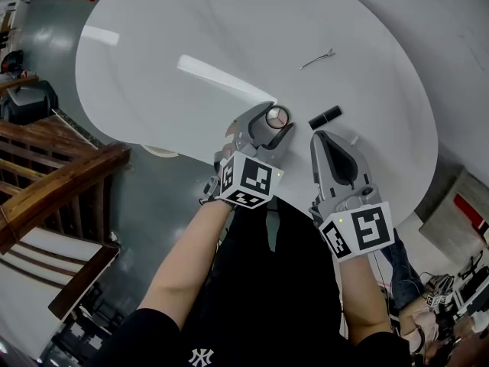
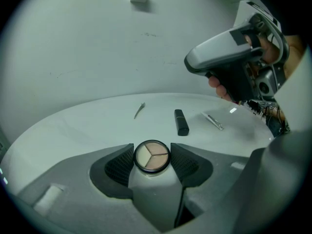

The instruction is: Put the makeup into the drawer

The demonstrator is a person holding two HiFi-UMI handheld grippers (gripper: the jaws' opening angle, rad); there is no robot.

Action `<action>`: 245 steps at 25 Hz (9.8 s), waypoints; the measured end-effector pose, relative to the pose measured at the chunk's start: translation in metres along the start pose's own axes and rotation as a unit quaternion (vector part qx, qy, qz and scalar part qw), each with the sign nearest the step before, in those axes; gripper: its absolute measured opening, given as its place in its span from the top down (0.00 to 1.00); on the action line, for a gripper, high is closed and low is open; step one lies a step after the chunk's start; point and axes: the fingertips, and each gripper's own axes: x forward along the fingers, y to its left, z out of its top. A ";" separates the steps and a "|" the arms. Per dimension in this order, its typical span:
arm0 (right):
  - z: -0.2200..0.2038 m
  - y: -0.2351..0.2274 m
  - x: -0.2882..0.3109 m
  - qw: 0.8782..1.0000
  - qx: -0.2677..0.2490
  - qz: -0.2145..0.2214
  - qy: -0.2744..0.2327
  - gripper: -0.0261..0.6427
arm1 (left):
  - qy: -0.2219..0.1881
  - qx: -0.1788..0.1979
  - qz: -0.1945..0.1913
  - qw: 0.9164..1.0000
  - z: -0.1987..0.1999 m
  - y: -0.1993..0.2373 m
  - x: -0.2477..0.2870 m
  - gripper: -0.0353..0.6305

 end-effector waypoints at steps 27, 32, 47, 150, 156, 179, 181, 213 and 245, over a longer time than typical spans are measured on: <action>0.033 0.034 -0.003 0.999 -0.032 0.018 -0.012 0.94 | -0.041 -0.031 0.024 0.998 0.041 0.016 -0.055 0.61; 0.049 0.048 -0.006 0.998 -0.047 0.029 -0.019 0.94 | -0.055 -0.038 0.038 0.997 0.058 0.022 -0.080 0.61; 0.062 0.108 0.018 0.992 -0.085 0.095 -0.013 0.94 | -0.074 -0.061 0.105 0.990 0.065 0.051 -0.156 0.61; -0.360 0.277 0.395 0.962 -0.184 0.170 0.105 0.94 | 0.078 -0.225 0.096 0.966 -0.522 0.288 -0.028 0.61; -0.357 0.276 0.392 0.962 -0.185 0.171 0.109 0.94 | 0.087 -0.234 0.098 0.963 -0.530 0.289 -0.024 0.61; -0.310 0.346 0.316 0.949 -0.193 0.198 0.149 0.94 | 0.055 -0.291 0.142 0.944 -0.450 0.276 -0.135 0.76; -0.296 0.357 0.308 0.949 -0.195 0.201 0.146 0.94 | 0.047 -0.303 0.154 0.939 -0.439 0.274 -0.159 0.82; -0.080 0.476 0.211 0.938 -0.234 0.245 0.068 0.94 | -0.105 -0.288 0.262 0.915 -0.185 0.259 -0.431 0.93; 0.094 0.551 0.112 0.928 -0.261 0.257 -0.066 0.94 | -0.243 -0.199 0.283 0.906 -0.013 0.246 -0.565 0.93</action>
